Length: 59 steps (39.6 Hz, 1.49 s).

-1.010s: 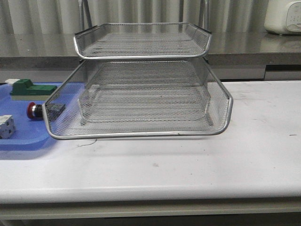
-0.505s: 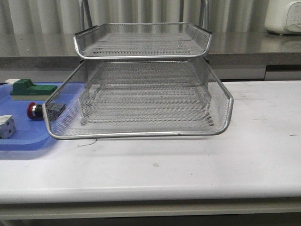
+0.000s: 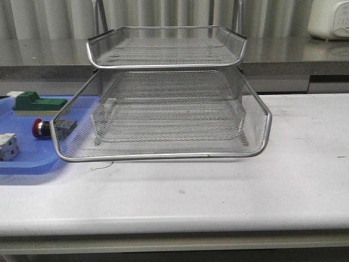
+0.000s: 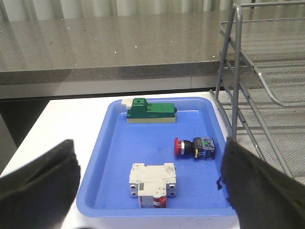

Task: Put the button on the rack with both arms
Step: 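Release the tier and withdraw the right gripper, then lower the left gripper onto the red button and grasp its black base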

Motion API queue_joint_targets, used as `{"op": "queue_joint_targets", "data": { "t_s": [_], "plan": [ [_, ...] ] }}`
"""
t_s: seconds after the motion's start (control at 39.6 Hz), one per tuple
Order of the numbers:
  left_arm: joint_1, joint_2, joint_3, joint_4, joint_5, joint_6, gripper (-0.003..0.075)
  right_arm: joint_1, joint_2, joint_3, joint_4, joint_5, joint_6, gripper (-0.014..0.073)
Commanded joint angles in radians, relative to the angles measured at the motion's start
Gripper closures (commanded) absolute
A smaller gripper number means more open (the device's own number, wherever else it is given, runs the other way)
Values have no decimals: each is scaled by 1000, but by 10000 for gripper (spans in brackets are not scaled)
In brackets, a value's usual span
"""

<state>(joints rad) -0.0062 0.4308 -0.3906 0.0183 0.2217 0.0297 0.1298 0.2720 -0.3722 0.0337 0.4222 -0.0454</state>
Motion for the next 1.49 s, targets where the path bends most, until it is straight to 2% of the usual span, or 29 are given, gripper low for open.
{"op": "queue_joint_targets", "data": {
  "t_s": [0.0, 0.13, 0.25, 0.43, 0.68, 0.88, 1.14, 1.24, 1.46],
  "plan": [
    [-1, 10, -32, -1, -88, -6, 152, -2, 8, -26, -9, -74, 0, 653],
    [-1, 14, -36, -42, -86, -6, 152, -2, 8, -26, -9, -74, 0, 653],
    [-1, 68, -79, -18, -72, 0, 152, -2, 8, -26, -9, -74, 0, 653],
    [-1, 292, -242, 89, 13, 10, 152, -2, 8, -26, -9, -74, 0, 653],
    [-39, 625, -511, 88, 125, 192, 152, -2, 8, -26, -9, -74, 0, 653],
    [-50, 893, -755, 88, 313, 266, 152, -2, 8, -26, -9, -74, 0, 653],
    [-50, 1189, -1044, -4, 592, 564, 152, -2, 8, -26, -9, -74, 0, 653],
    [-48, 1297, -1149, -55, 685, 638, 152, -2, 8, -26, -9, -74, 0, 653],
    [-48, 1537, -1404, -101, 871, 683, 152, -2, 8, -26, -9, -74, 0, 653]
  ]
}}
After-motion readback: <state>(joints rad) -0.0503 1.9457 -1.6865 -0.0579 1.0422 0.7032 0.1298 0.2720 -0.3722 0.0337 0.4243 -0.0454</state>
